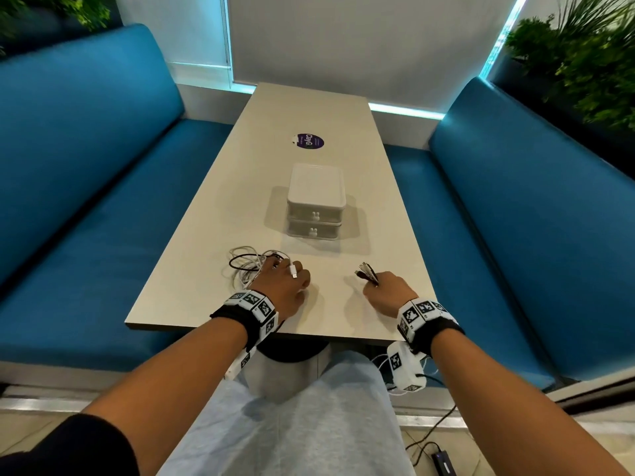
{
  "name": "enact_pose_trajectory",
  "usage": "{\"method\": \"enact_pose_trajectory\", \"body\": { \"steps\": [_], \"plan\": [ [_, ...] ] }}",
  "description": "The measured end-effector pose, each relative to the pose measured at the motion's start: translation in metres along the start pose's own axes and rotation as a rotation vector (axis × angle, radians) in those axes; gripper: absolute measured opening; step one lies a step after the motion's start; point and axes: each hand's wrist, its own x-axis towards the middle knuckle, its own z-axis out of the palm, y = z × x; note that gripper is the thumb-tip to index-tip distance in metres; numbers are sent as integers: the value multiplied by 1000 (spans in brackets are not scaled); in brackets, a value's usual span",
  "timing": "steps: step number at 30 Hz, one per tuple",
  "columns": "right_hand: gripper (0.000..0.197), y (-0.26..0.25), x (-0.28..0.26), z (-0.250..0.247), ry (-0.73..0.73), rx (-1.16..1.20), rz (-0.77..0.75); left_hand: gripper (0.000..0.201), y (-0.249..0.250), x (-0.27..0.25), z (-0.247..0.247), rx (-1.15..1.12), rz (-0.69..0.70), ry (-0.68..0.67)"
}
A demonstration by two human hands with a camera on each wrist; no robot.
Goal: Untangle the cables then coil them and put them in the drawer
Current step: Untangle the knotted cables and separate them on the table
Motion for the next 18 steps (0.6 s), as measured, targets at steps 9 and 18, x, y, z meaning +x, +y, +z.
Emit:
{"method": "enact_pose_trajectory", "body": {
  "steps": [9, 18],
  "plan": [
    [25, -27, -6, 24, -38, 154, -199, 23, -5, 0, -7, -212, -71, 205],
    [25, -48, -9, 42, 52, 187, -252, 18, -25, -15, -12, -345, -187, 208]
  ]
}}
